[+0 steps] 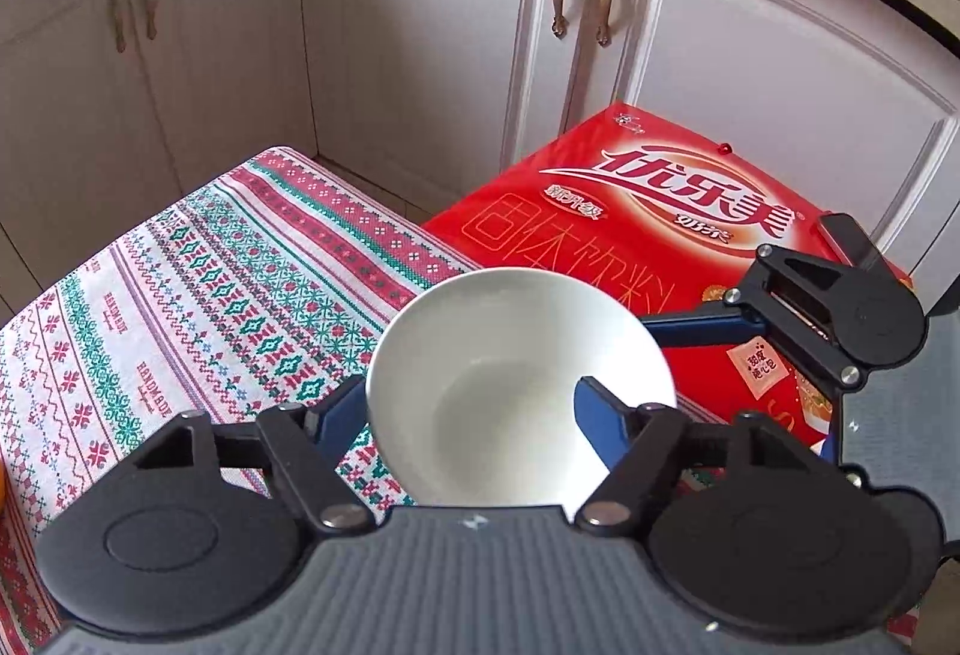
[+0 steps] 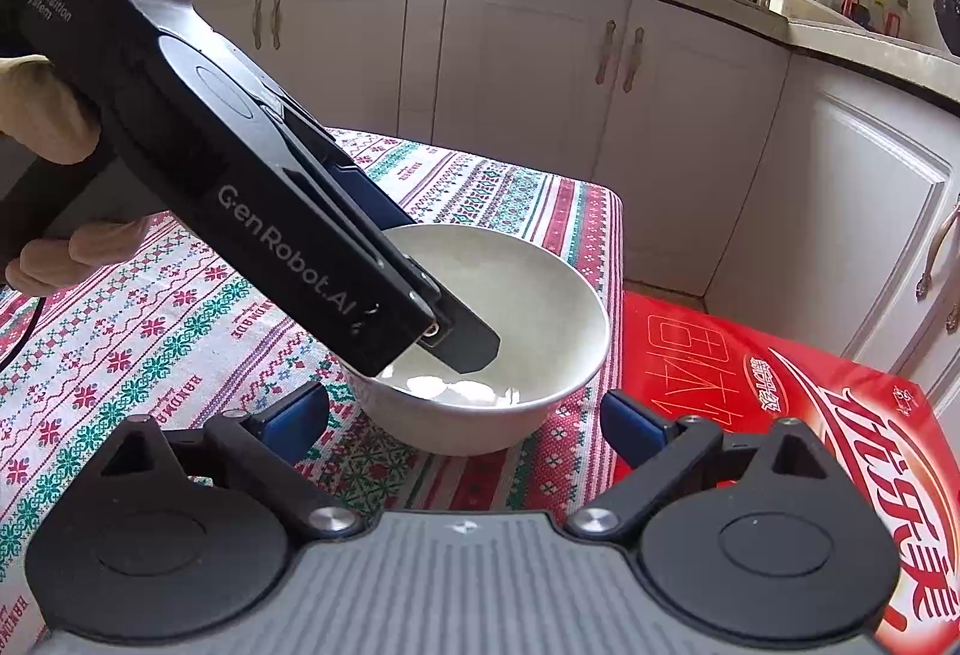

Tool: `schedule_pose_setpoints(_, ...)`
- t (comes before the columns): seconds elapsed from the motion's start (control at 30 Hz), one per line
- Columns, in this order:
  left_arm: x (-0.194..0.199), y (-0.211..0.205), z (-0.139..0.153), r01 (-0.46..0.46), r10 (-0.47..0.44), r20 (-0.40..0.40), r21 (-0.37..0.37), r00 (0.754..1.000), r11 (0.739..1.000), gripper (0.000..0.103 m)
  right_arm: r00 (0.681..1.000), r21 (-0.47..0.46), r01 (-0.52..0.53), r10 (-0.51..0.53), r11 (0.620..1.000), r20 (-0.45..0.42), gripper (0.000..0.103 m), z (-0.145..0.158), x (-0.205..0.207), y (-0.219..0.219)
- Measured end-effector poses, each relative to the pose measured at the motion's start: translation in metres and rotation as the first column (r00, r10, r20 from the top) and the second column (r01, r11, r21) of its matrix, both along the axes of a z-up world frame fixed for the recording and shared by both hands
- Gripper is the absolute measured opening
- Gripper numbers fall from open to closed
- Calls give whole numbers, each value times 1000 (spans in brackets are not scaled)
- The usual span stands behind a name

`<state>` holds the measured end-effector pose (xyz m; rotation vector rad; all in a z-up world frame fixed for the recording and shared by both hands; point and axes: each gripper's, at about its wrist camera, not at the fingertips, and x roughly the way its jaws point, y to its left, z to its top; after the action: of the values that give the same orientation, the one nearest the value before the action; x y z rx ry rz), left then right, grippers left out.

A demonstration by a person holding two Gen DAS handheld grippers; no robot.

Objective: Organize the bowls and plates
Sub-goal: 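Carry the held bowl with the left gripper and lower it onto the bowl stack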

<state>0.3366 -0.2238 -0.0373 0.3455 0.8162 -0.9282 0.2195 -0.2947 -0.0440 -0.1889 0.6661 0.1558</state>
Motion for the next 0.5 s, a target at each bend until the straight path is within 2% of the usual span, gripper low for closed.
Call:
schedule_pose_setpoints(0.07, 1, -1, 0, 3, -3, -1, 1, 1000, 1000, 71, 1000, -3, -5, 5, 1000, 3, 88, 1, 0, 0)
schedule_pose_setpoints(0.5, 5, -3, -1, 19, -19, -22, -1, 1000, 1000, 69, 1000, 37, -6, 6, 999, 2, 85, 6, 0, -5)
